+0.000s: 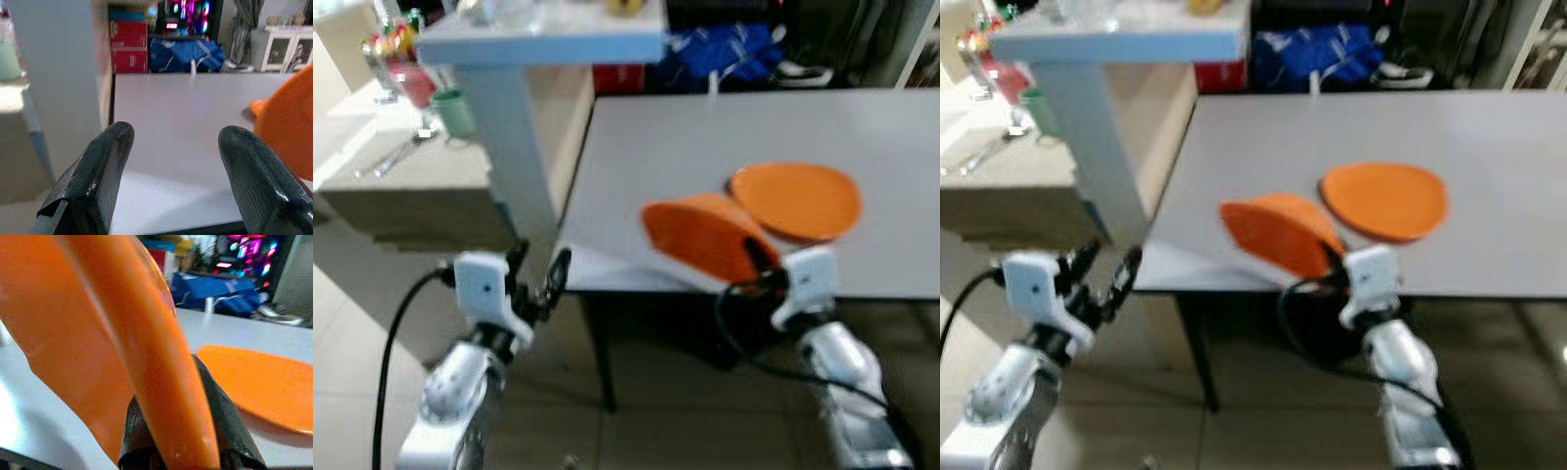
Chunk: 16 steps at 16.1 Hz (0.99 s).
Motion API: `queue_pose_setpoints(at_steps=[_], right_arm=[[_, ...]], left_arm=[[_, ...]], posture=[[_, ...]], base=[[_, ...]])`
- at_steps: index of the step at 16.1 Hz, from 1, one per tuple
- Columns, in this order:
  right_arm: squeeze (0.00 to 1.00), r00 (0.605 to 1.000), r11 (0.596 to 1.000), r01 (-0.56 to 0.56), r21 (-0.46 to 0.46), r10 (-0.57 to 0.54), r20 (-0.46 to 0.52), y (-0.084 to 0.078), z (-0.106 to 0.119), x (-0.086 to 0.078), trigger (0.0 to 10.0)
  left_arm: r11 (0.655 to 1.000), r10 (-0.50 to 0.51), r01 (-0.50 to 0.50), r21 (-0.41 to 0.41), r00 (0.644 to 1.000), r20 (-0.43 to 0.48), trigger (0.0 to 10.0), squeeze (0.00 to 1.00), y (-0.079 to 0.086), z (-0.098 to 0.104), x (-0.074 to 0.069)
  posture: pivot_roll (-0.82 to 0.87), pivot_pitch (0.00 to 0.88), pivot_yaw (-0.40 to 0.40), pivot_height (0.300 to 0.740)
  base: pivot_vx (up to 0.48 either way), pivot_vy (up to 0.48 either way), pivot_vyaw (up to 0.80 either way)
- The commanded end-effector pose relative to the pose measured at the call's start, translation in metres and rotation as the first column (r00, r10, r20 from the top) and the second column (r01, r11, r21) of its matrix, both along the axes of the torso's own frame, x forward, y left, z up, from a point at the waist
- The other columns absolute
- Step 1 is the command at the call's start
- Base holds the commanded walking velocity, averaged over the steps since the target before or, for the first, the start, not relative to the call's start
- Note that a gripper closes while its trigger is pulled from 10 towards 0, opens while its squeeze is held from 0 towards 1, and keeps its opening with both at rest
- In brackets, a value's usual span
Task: Setting the table
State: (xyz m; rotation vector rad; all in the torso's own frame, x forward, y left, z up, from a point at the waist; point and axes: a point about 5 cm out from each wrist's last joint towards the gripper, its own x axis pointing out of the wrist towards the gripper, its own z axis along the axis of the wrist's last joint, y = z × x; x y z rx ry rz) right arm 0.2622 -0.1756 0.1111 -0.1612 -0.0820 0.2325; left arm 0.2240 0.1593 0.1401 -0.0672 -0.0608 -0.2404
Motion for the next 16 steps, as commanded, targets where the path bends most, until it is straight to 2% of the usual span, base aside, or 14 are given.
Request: queue_pose_setpoints(at_steps=[1, 8, 14, 16], right_arm=[[0.0, 0.998, 0.999, -0.042, 0.016, 0.041, 0.049, 0.011, 0.007, 0.002, 0.0], [0.0, 0.998, 0.999, -0.045, 0.01, 0.044, 0.044, 0.011, 0.005, 0.001, 0.0], [0.0, 0.998, 0.999, -0.052, 0.011, 0.051, 0.046, 0.013, 0.005, 0.0, 0.0], [0.0, 0.995, 0.997, -0.072, 0.027, 0.07, 0.064, 0.015, 0.008, -0.001, 0.0]], left_arm=[[0.999, 0.013, -0.013, 0.033, 1.0, -0.013, 10.0, 0.0, 0.006, -0.004, 0.002], [0.999, -0.007, 0.007, 0.053, 1.0, -0.006, 10.0, 0.0, 0.003, -0.004, 0.005], [0.996, -0.071, 0.069, 0.062, 0.997, 0.025, 10.0, 0.0, -0.01, 0.003, 0.003], [0.996, -0.072, 0.07, 0.048, 0.997, 0.036, 10.0, 0.0, -0.013, 0.008, 0.002]], posture=[[-0.16, 0.0, 0.081, 0.74], [-0.16, 0.0, 0.083, 0.74], [-0.16, 0.0, 0.087, 0.74], [-0.16, 0.0, 0.089, 0.74]], base=[[0.3, -0.371, 0.0], [0.309, -0.363, 0.0], [0.296, -0.374, 0.0], [0.0, 0.0, 0.0]])
